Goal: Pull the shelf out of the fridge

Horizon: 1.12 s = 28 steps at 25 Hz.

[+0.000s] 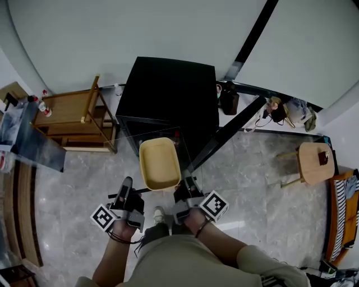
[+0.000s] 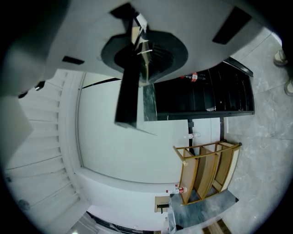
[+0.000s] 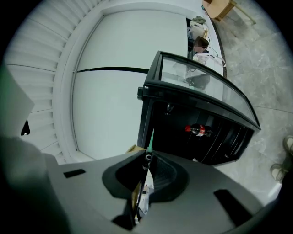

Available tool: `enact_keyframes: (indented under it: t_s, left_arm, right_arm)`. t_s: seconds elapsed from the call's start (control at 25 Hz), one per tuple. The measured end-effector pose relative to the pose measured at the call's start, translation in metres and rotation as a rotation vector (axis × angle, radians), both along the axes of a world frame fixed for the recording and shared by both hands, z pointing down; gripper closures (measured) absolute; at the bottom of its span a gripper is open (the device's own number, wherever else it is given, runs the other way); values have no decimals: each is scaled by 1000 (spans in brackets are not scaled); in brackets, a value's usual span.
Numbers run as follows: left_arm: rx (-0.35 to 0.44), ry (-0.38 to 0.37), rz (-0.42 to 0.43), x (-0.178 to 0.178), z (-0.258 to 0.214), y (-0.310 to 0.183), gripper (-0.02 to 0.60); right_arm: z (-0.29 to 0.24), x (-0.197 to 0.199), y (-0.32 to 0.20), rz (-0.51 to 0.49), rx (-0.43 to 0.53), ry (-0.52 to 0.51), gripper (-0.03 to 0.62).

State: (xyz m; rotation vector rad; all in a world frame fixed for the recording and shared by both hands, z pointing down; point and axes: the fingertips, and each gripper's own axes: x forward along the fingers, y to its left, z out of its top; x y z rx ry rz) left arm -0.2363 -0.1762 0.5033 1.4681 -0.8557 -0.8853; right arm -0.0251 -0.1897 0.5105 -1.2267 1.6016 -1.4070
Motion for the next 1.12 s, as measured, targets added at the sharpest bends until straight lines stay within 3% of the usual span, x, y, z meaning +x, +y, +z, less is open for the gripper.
enact_keyframes:
  t_s: [0.68,1.12]
  left_arm:
    - [32,-64,-243,-104,-55,36,557]
    - [119,-85,-302,-129,-133,7,557]
  right_arm:
    - [-50,-115,-18,-283,1,-80,583]
    - [-127,-144,-57,-329,91,-117,583]
